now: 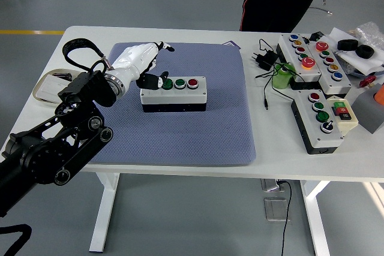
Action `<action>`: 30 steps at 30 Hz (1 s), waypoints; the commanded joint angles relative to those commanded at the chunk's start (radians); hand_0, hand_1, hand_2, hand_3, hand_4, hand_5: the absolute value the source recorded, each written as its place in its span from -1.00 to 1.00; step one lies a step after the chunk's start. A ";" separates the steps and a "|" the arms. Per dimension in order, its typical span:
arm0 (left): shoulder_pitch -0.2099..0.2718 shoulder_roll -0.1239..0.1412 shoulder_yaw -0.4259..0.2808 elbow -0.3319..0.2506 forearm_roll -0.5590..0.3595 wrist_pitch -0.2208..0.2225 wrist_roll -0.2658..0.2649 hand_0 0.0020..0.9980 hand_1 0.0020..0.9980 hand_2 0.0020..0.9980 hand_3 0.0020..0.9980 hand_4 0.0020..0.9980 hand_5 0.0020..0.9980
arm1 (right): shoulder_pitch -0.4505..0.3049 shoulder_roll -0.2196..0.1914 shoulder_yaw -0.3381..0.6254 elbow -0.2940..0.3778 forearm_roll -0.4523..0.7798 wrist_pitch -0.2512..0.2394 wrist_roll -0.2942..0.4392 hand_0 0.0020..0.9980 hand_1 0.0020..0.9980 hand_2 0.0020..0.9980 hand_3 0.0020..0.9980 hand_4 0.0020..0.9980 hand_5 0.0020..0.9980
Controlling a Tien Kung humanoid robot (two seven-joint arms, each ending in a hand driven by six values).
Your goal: Pick up the button,place it on the desk,press the button,press the button
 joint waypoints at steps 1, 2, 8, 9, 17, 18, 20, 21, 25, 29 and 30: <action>-0.004 -0.002 0.010 0.004 -0.002 -0.003 0.005 -1.00 -1.00 -0.98 0.65 -0.05 -1.00 | 0.000 0.000 -0.001 0.000 0.001 0.000 0.000 0.29 0.01 0.10 0.19 -0.50 -0.28; -0.007 -0.003 0.019 0.008 -0.005 -0.005 0.009 -1.00 -1.00 -1.00 0.62 -0.08 -1.00 | -0.001 -0.001 -0.001 0.000 0.001 0.000 0.000 0.29 0.01 0.10 0.19 -0.50 -0.28; -0.028 0.006 0.093 0.024 -0.016 -0.019 0.012 -1.00 -1.00 -1.00 0.61 -0.08 -1.00 | -0.005 -0.003 -0.002 0.000 0.004 0.000 0.001 0.29 0.01 0.10 0.19 -0.50 -0.28; -0.031 0.007 0.108 0.027 -0.019 -0.024 0.011 -1.00 -1.00 -1.00 0.61 -0.08 -1.00 | -0.005 -0.003 -0.002 0.000 0.003 0.000 0.001 0.29 0.01 0.10 0.19 -0.50 -0.28; -0.043 0.008 0.175 0.041 -0.005 -0.015 0.011 -1.00 -1.00 -1.00 0.58 -0.11 -1.00 | -0.008 -0.003 0.000 0.000 -0.001 -0.001 -0.002 0.29 0.01 0.10 0.19 -0.50 -0.28; -0.044 0.007 0.177 0.044 -0.004 -0.014 0.011 -1.00 -1.00 -1.00 0.58 -0.11 -1.00 | -0.008 -0.003 0.000 0.000 -0.002 -0.001 -0.002 0.29 0.01 0.10 0.19 -0.50 -0.28; -0.045 0.005 0.179 0.051 -0.002 -0.010 0.011 -1.00 -1.00 -1.00 0.58 -0.11 -1.00 | -0.008 -0.003 0.000 0.000 -0.002 -0.001 -0.002 0.29 0.02 0.10 0.19 -0.50 -0.29; -0.045 0.005 0.178 0.053 -0.002 -0.009 0.011 -1.00 -1.00 -1.00 0.58 -0.11 -1.00 | -0.008 -0.003 0.000 0.000 -0.002 -0.001 -0.002 0.29 0.02 0.10 0.19 -0.50 -0.29; -0.047 0.007 0.180 0.062 -0.005 -0.011 0.009 -1.00 -1.00 -1.00 0.58 -0.11 -1.00 | -0.007 -0.003 -0.001 0.000 -0.001 -0.001 -0.002 0.29 0.02 0.10 0.19 -0.50 -0.29; -0.045 0.006 0.185 0.076 -0.010 -0.012 0.010 -1.00 -1.00 -1.00 0.57 -0.11 -1.00 | -0.005 -0.003 -0.002 0.000 -0.001 0.000 -0.001 0.29 0.01 0.10 0.19 -0.50 -0.28; -0.045 0.006 0.186 0.079 -0.011 -0.012 0.011 -1.00 -1.00 -1.00 0.57 -0.11 -1.00 | -0.005 -0.003 -0.002 0.000 -0.001 0.000 -0.001 0.29 0.01 0.10 0.19 -0.50 -0.28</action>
